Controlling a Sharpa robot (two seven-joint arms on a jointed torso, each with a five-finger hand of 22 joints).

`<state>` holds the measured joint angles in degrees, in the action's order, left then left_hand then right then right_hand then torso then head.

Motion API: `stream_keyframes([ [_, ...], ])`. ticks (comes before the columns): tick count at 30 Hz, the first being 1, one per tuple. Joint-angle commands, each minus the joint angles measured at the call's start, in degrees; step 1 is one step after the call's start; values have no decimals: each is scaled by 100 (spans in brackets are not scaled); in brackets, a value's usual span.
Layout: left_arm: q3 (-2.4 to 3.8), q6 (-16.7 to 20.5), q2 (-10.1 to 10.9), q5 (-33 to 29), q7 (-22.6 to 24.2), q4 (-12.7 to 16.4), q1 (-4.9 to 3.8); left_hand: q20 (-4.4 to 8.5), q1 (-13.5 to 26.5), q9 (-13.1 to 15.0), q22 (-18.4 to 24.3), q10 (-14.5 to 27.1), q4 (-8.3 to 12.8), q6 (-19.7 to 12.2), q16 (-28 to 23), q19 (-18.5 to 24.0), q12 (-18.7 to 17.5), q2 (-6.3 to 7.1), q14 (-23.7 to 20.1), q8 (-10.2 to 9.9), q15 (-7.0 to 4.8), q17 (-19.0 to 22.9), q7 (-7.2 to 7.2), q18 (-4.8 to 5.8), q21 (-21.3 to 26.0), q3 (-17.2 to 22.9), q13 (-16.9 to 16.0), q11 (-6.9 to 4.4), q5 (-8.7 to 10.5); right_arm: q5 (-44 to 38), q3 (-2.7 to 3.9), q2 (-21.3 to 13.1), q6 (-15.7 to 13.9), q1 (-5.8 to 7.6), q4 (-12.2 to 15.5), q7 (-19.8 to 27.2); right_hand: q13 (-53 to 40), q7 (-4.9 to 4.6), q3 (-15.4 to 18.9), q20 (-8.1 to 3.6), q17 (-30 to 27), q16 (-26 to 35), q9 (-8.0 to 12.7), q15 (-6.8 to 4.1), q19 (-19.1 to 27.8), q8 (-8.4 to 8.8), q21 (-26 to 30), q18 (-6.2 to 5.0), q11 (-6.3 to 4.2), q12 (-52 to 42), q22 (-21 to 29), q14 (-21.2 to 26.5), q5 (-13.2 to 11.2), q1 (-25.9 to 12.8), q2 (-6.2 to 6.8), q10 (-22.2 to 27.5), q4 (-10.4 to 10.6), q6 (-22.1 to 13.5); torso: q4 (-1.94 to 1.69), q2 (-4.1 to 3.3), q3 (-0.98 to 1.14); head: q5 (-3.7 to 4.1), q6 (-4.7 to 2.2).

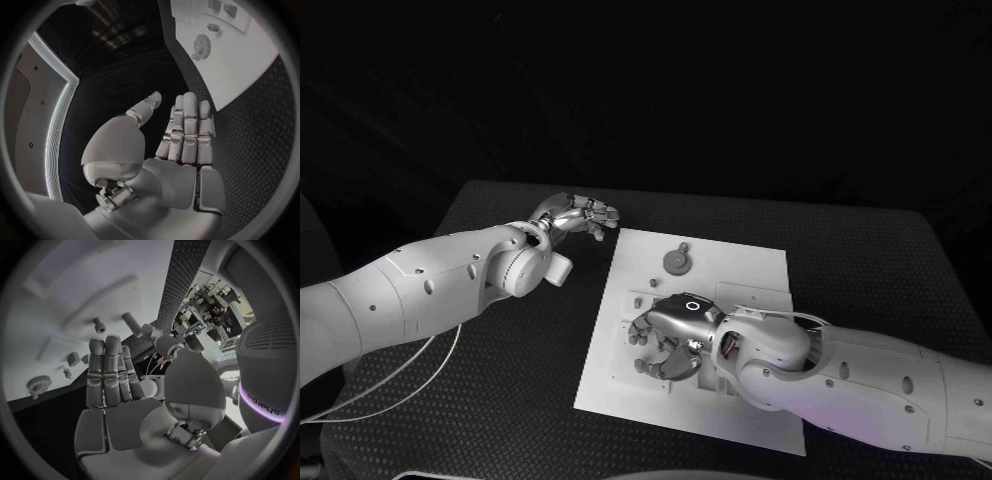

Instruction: Assemble the parts on the task board

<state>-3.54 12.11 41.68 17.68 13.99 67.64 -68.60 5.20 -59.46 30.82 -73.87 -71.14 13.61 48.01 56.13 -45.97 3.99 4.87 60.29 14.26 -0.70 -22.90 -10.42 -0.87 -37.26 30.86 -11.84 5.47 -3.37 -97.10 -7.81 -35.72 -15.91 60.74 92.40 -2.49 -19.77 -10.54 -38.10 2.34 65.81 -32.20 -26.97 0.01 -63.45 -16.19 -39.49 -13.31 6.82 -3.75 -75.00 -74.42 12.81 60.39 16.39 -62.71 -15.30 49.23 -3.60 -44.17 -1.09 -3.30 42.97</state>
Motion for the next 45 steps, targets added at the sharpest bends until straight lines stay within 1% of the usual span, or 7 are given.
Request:
stream_keyframes([
  [1,3,-60,-2,-31,28,-15,-5,102,15,-9,-9,44,-41,-47,-28,-45,13,60,15,39,12,-8,-14,-21,24,3,-8,8,20,402,5,-116,-252,72,96,162,83,-61,202,-37,75,-133,43,65,3,81,-88,-169,40,17,-143,46,-76,-102,44,208,-20,-175,-4,2,-1,9,-7],
  [20,2,-94,-61,-31,40,-141,-4,99,40,-13,-19,55,-56,-56,-33,-49,11,105,16,45,15,-17,-17,-21,30,-15,-7,13,23,2711,241,-1068,125,658,348,199,294,-76,681,-91,152,-713,8,37,176,-60,-442,-169,7,-514,-118,330,-476,-290,-108,167,284,-251,11,18,2,152,-142],
  [23,1,-99,-85,-31,41,-172,-3,100,40,-13,-20,55,-59,-55,-33,-50,11,103,17,47,15,-18,-17,-21,30,-14,-7,12,23,2859,240,-1220,417,767,258,-7,190,53,423,-101,62,-792,-40,-126,175,-213,-504,-169,-171,-865,-103,325,-900,-85,-280,-232,362,19,27,30,1,175,-153],
  [30,-7,-132,-151,-33,67,-258,-3,99,50,-14,-23,55,-69,-54,-35,-52,13,105,18,52,15,-22,-16,-21,32,-17,-8,12,24,3645,216,-1533,1092,884,18,-475,-715,114,481,-31,-219,-927,-134,-231,360,-290,-508,-169,-383,-2113,-68,553,-407,-607,-352,-181,815,135,60,73,4,278,-142],
  [37,-32,-131,-178,-37,69,-295,-3,98,69,-14,-28,54,-82,-50,-38,-51,15,121,18,60,15,-26,-14,-21,37,-27,-9,12,25,4084,121,-1890,1206,938,57,-956,-2436,122,699,-63,-110,-1841,-378,-245,713,-258,-1080,-164,-340,-4132,-114,1039,-762,-875,-534,1084,873,64,93,129,22,251,-17],
  [39,-39,-134,-189,-37,69,-292,-3,98,71,-14,-29,54,-85,-49,-38,-52,15,121,18,61,15,-27,-13,-21,37,-28,-9,12,25,4233,98,-2003,1269,971,69,-1038,-2718,118,423,42,-88,-1980,-427,-150,889,-258,-1033,-169,-246,-4524,-96,1380,-981,-888,-350,1520,1055,78,111,150,28,235,18],
  [45,-61,-138,-216,-50,68,-315,-1,98,74,-14,-30,53,-89,-49,-39,-52,16,120,18,63,15,-28,-13,-21,38,-28,-10,12,25,4657,7,-2231,2052,1002,173,-1585,-3450,202,448,-129,192,-2832,-537,-351,471,-296,-1757,-169,-440,-5856,-158,1062,-998,-935,-361,1205,1153,147,148,209,42,260,79],
])
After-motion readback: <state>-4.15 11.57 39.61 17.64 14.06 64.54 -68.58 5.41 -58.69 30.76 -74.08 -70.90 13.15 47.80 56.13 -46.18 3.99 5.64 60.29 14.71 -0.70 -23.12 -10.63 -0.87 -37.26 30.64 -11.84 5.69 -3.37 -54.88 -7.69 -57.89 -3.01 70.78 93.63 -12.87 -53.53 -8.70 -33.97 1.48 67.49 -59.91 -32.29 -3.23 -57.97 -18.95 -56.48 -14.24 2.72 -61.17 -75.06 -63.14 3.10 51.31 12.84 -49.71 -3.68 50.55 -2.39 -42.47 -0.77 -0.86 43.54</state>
